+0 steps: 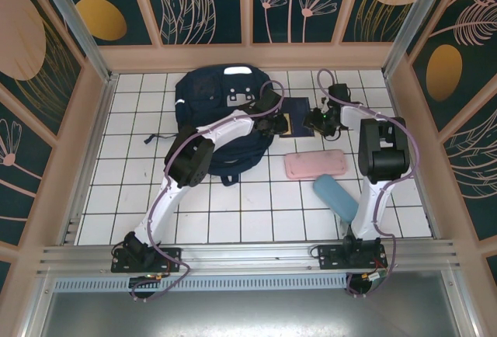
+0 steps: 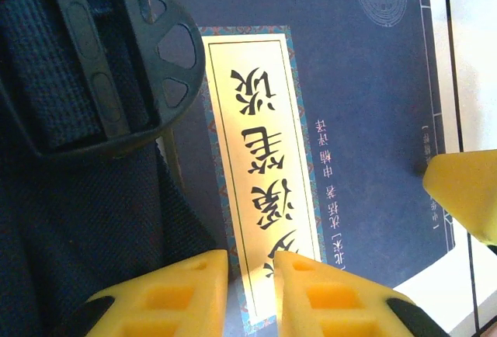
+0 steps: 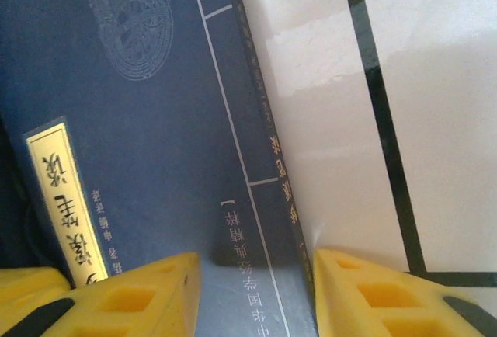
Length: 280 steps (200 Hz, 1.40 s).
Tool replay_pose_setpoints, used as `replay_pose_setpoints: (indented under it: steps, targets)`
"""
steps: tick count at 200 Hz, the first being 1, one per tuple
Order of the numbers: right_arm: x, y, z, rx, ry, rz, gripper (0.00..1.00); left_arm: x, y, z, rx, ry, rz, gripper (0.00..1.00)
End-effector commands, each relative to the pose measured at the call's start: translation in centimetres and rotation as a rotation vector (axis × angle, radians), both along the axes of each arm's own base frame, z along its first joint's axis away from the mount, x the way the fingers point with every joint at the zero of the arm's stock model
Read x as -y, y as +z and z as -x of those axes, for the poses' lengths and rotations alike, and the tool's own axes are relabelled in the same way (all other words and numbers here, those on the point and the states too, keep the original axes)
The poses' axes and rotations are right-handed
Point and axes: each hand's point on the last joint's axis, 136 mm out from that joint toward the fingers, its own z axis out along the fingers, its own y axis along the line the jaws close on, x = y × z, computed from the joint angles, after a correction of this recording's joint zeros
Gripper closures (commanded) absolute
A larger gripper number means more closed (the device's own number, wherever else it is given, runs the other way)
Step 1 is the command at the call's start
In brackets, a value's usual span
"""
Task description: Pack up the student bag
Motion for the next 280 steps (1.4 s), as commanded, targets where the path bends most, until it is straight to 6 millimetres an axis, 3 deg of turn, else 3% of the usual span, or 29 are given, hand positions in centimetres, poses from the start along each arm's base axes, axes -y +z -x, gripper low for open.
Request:
replay_pose_setpoints:
  steps: [1,43,76,97,125,151,194,212,230,250,280]
  targets:
    - [-5.5,3.4,2.4,0.015,0.171,-0.306,0.58,-1.7,-7.8,3.4,-0.186,-0.02,-0.1,0.77]
    - [-6.3,8.9,3.0,0.125,0.243,-0.553,0.59,-2.6,-8.6,3.7,-0.203,-0.004,-0.103,0.78]
    - [-7.1,10.2,4.3,0.129,0.279,-0.629,0.59,-3.2,-8.6,3.4,-0.201,0.006,-0.103,0.78]
    - [-6.9,9.8,4.3,0.12,0.261,-0.62,0.59,-3.4,-8.6,3.3,-0.196,0.009,-0.102,0.79]
    - [-5.9,7.8,3.2,0.091,0.182,-0.522,0.64,-3.5,-8.1,3.0,-0.186,0.009,-0.092,0.79]
    - [-4.8,5.8,2.0,0.062,0.099,-0.407,0.65,-3.0,-6.5,2.6,-0.155,-0.009,-0.061,0.79]
    - [-5.2,4.4,0.6,0.045,0.076,-0.335,0.67,-1.9,-4.2,2.2,-0.12,-0.047,-0.011,0.78]
    - [-4.3,4.6,0.2,0.065,0.035,-0.279,0.74,-1.4,-2.1,1.7,-0.094,-0.064,0.026,0.76]
    - [-2.8,5.4,0.2,0.097,-0.016,-0.201,0.87,-0.8,1.7,0.7,-0.043,-0.088,0.092,0.71]
    - [-1.2,7.6,0.5,0.154,-0.054,-0.146,0.97,-0.7,6.7,-0.2,0.018,-0.109,0.176,0.62]
    - [-0.6,12.1,1.3,0.281,-0.043,-0.156,1.0,-2.5,13.6,-1.2,0.107,-0.101,0.281,0.45]
